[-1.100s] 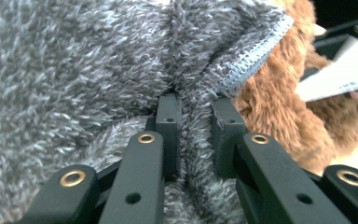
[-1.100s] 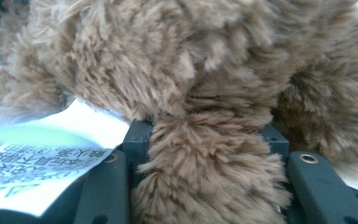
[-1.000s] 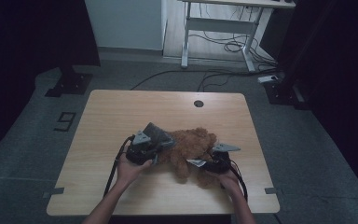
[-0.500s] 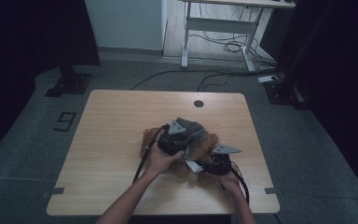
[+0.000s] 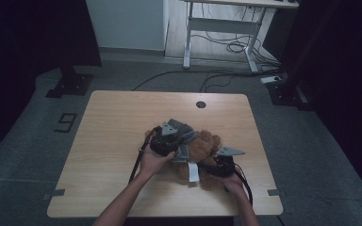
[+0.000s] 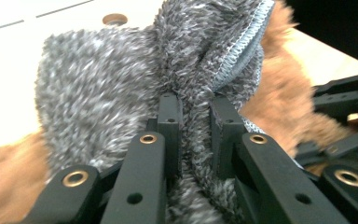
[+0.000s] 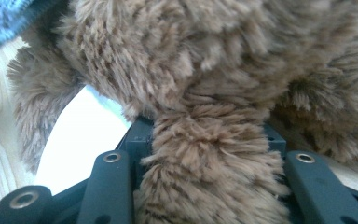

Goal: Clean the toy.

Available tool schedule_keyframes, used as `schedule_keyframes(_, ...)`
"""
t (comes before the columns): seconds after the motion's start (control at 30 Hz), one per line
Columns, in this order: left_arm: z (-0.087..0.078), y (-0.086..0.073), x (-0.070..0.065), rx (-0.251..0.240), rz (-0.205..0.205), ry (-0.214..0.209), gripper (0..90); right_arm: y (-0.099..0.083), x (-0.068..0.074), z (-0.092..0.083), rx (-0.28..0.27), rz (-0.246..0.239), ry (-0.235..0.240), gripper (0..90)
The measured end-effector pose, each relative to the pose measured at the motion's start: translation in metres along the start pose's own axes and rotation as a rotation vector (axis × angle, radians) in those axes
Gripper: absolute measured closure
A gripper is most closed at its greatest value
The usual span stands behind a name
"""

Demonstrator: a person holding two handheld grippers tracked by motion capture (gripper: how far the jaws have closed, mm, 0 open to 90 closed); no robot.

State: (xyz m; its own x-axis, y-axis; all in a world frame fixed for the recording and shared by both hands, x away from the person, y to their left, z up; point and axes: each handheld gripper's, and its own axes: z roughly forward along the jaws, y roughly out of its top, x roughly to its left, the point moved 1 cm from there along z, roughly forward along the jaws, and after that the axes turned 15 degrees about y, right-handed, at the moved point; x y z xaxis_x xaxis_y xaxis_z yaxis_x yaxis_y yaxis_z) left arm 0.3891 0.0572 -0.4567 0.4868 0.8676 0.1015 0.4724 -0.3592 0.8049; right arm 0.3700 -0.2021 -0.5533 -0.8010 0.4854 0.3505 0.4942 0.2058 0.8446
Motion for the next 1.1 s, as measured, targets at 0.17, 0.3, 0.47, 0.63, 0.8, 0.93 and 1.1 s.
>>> schedule_keyframes(0.17, -0.012, -0.011, 0.021, -0.005, -0.022, 0.016, 76.8, 0.0, 0.001, 0.0, -0.003, -0.004, 0.01, 53.9)
schedule_keyframes(0.3, -0.021, -0.018, 0.035, -0.015, -0.051, 0.034, 76.8, -0.001, 0.0, 0.0, -0.004, 0.001, 0.012, 53.9)
schedule_keyframes(0.47, -0.028, -0.029, 0.055, -0.023, -0.095, 0.052, 76.6, -0.001, 0.0, 0.0, -0.006, 0.004, 0.016, 53.9)
schedule_keyframes(0.63, -0.028, -0.04, 0.072, -0.007, -0.117, 0.105, 76.4, -0.002, -0.001, 0.0, -0.008, 0.008, 0.022, 53.9)
schedule_keyframes(0.8, -0.017, -0.062, 0.091, 0.052, -0.184, 0.11, 77.0, -0.002, -0.002, 0.0, -0.011, 0.017, 0.021, 53.9)
schedule_keyframes(0.93, -0.01, -0.077, 0.095, 0.087, -0.181, 0.109, 77.1, -0.003, -0.004, -0.001, -0.008, 0.023, 0.012, 54.0)
schedule_keyframes(1.1, -0.03, -0.055, 0.095, 0.021, -0.171, 0.104, 77.2, -0.002, -0.005, -0.001, -0.007, 0.03, 0.012, 54.1)
